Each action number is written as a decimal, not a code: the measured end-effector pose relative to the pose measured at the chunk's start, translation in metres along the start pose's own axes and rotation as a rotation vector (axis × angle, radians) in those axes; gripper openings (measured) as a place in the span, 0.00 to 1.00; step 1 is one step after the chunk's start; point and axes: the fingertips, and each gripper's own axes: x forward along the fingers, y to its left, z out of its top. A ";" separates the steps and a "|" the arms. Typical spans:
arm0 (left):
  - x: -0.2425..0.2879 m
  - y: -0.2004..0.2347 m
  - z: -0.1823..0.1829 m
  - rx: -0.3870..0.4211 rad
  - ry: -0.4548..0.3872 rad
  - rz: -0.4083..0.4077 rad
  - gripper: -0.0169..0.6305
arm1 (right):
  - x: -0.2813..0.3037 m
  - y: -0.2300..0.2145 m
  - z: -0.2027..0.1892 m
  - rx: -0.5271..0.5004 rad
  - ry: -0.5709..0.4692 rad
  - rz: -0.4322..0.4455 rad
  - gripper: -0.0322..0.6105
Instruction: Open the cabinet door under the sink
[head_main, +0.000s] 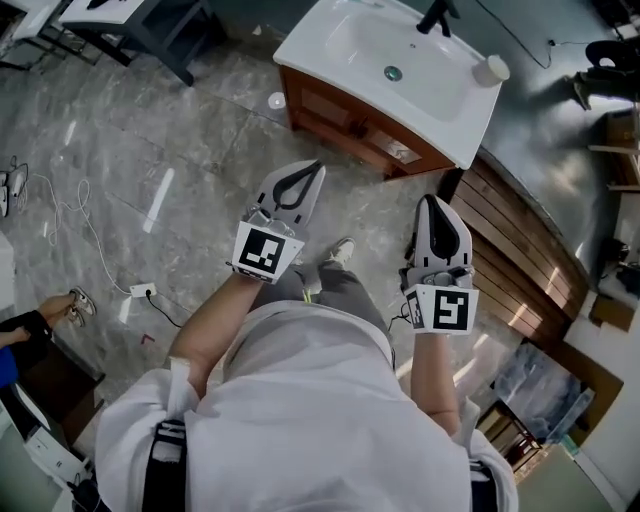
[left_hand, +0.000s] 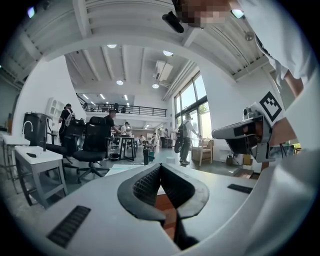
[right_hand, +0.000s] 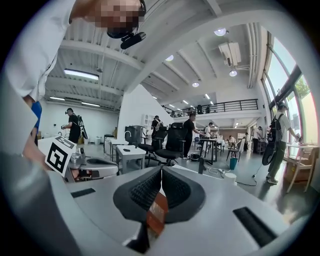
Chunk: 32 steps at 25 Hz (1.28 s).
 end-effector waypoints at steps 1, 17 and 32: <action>0.006 0.001 -0.004 0.000 0.005 0.007 0.05 | 0.006 -0.004 -0.006 0.007 0.009 0.011 0.10; 0.122 0.051 -0.222 -0.058 0.086 0.013 0.11 | 0.154 -0.025 -0.205 0.027 0.087 0.076 0.10; 0.200 0.064 -0.421 -0.036 0.118 0.010 0.18 | 0.238 -0.028 -0.390 0.007 0.072 0.118 0.10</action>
